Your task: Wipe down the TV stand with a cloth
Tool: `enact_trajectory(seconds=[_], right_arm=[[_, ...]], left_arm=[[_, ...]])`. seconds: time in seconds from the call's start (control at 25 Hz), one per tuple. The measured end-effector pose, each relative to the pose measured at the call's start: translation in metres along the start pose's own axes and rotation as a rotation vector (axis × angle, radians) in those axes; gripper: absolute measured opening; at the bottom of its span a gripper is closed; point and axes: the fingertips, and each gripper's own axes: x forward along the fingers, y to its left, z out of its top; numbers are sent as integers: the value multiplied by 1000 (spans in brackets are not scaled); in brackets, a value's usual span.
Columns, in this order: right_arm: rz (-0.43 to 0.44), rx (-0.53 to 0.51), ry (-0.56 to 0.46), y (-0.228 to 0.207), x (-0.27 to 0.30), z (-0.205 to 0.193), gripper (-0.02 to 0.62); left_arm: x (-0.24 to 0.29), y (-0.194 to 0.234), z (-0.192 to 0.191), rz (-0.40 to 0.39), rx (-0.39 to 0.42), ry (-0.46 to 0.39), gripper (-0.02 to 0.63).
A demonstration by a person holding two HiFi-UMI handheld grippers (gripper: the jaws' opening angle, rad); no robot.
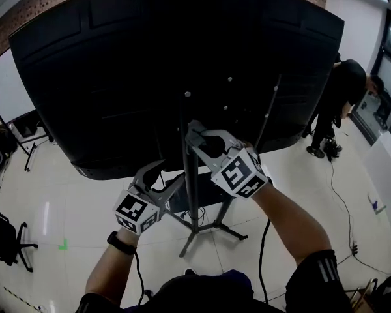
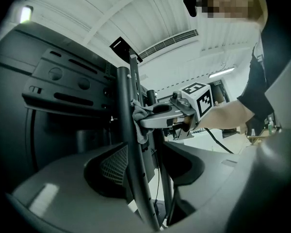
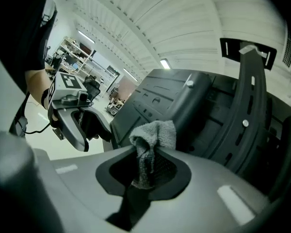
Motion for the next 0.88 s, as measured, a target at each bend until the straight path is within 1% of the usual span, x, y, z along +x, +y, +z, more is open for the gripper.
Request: enact_trajectory(seconds=[0.16,0.36,0.52,0.68,0.88], right_arm=[[25,-28,11,12,2,-9,51],[92,-82,27,35,10,-29,51],[153,-82,32,56,17,-49,51],[191,-75,33,75,23,-71,51],[228,-67,27,104,32,-102,51]], left_arm=[[3,-5,-11,12,-7,21,241],[6,-7,-28,63,-27,40,241],[7,-11,-50,97,-50,75,241],[9,-14,-78,131,-87,108,241],[7,-17,-126,166,-135,165,242]])
